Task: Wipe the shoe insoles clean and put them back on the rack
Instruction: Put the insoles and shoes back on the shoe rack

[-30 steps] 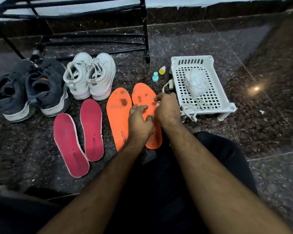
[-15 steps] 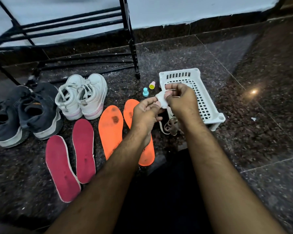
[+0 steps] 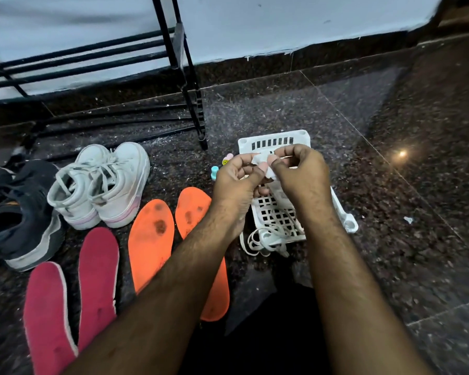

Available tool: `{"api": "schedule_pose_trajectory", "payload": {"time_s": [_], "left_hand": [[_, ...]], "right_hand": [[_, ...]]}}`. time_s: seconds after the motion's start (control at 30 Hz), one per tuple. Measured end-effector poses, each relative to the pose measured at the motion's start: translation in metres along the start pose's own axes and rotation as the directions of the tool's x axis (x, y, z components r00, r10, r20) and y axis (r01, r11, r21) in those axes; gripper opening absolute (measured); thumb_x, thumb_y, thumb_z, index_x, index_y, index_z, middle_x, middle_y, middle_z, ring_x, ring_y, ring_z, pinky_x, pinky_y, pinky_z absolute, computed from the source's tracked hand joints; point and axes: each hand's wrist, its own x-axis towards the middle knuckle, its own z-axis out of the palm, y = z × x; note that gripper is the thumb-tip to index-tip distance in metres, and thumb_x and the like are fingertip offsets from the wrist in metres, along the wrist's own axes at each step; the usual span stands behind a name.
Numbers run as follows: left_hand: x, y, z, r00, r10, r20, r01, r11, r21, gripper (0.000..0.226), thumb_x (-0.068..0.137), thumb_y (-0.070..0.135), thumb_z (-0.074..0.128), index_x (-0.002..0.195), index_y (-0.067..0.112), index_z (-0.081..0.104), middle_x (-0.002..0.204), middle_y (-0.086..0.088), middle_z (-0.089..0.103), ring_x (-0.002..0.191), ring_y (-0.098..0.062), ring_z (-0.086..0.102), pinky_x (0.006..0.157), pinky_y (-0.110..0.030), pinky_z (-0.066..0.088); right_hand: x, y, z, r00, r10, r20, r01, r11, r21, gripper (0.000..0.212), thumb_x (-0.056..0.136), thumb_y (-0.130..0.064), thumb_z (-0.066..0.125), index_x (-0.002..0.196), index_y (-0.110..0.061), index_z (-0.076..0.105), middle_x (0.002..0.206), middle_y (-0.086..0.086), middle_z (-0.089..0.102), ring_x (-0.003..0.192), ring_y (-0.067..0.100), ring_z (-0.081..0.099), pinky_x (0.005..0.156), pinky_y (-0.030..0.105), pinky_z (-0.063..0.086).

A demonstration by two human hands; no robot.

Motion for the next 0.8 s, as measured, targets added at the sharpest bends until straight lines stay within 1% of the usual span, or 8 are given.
{"api": "schedule_pose_trajectory", "payload": {"time_s": [0.07,0.17,0.3,0.4,0.47,0.5,0.67,0.8], "left_hand": [[0.008,-0.003,0.004,1.000,0.001,-0.014,-0.002,1.000,-0.012,0.024,0.099,0.009,0.059,0.119,-0.003,0.059,0.092,-0.013,0.063,0.060,-0.009,0.059,0.057,-0.023,0.052],[0.014,-0.005,0.009,1.000,0.018,-0.025,-0.019,0.999,-0.050,0.016,0.100,0.011,0.058,0.113,0.002,0.061,0.095,-0.012,0.064,0.062,-0.009,0.060,0.056,-0.024,0.052],[0.016,-0.008,0.011,0.997,0.020,-0.075,-0.020,1.000,0.000,0.007,0.095,0.015,0.066,0.098,0.009,0.065,0.076,0.002,0.070,0.056,-0.015,0.054,0.050,-0.021,0.048],[0.016,-0.012,0.012,0.991,0.053,-0.122,-0.049,0.998,0.042,0.014,0.090,0.021,0.073,0.082,0.016,0.064,0.078,-0.001,0.069,0.065,-0.018,0.060,0.066,-0.031,0.054],[0.015,-0.012,0.011,0.990,0.069,-0.121,-0.061,0.996,0.071,0.017,0.087,0.026,0.076,0.077,0.019,0.064,0.084,-0.005,0.070,0.080,-0.021,0.063,0.083,-0.040,0.053],[0.013,-0.011,0.012,0.991,0.060,-0.116,-0.053,0.997,0.062,0.018,0.087,0.024,0.076,0.076,0.018,0.063,0.085,-0.005,0.070,0.082,-0.021,0.063,0.085,-0.040,0.053],[0.006,-0.004,0.016,0.998,0.004,-0.063,-0.009,0.997,-0.081,0.017,0.091,0.003,0.064,0.079,0.010,0.054,0.088,-0.014,0.065,0.075,-0.022,0.062,0.074,-0.035,0.053],[0.007,-0.001,0.016,0.992,0.025,-0.123,-0.032,0.998,-0.053,0.017,0.091,0.003,0.062,0.082,0.013,0.051,0.076,-0.011,0.056,0.062,-0.016,0.055,0.053,-0.028,0.049]], "right_hand": [[0.006,0.003,0.004,0.998,0.060,0.015,-0.061,0.997,0.040,0.017,0.086,-0.036,0.074,0.089,-0.019,0.070,0.074,-0.006,0.068,0.067,0.012,0.066,0.070,0.032,0.057],[0.011,0.003,0.007,0.992,0.117,0.039,-0.120,0.988,0.092,0.017,0.083,-0.034,0.075,0.085,-0.019,0.070,0.076,-0.002,0.072,0.075,0.021,0.072,0.075,0.046,0.061],[0.013,-0.002,-0.001,0.997,0.074,-0.026,-0.074,0.997,0.014,0.011,0.084,-0.027,0.078,0.078,-0.022,0.070,0.077,-0.010,0.072,0.074,0.010,0.070,0.077,0.035,0.060],[0.012,-0.005,-0.006,0.991,0.073,-0.114,-0.077,0.997,-0.031,0.016,0.082,-0.032,0.082,0.073,-0.030,0.069,0.083,-0.011,0.073,0.076,0.006,0.069,0.078,0.030,0.059],[0.011,-0.006,-0.007,0.983,0.068,-0.172,-0.073,0.997,-0.024,0.009,0.081,-0.033,0.083,0.080,-0.030,0.074,0.092,-0.012,0.074,0.084,0.005,0.068,0.083,0.029,0.058],[0.011,-0.007,-0.008,0.980,0.050,-0.192,-0.057,0.998,-0.032,0.009,0.081,-0.032,0.083,0.086,-0.028,0.077,0.097,-0.013,0.073,0.089,0.005,0.067,0.086,0.028,0.056],[0.008,-0.010,-0.007,0.976,-0.037,-0.214,0.014,0.994,-0.109,0.013,0.082,-0.031,0.082,0.093,-0.027,0.078,0.104,-0.015,0.071,0.096,0.005,0.065,0.087,0.023,0.052],[0.009,-0.011,-0.005,0.980,-0.014,-0.198,-0.012,0.991,-0.132,0.008,0.082,-0.033,0.082,0.085,-0.030,0.075,0.091,-0.011,0.072,0.079,0.010,0.069,0.077,0.032,0.060]]}}
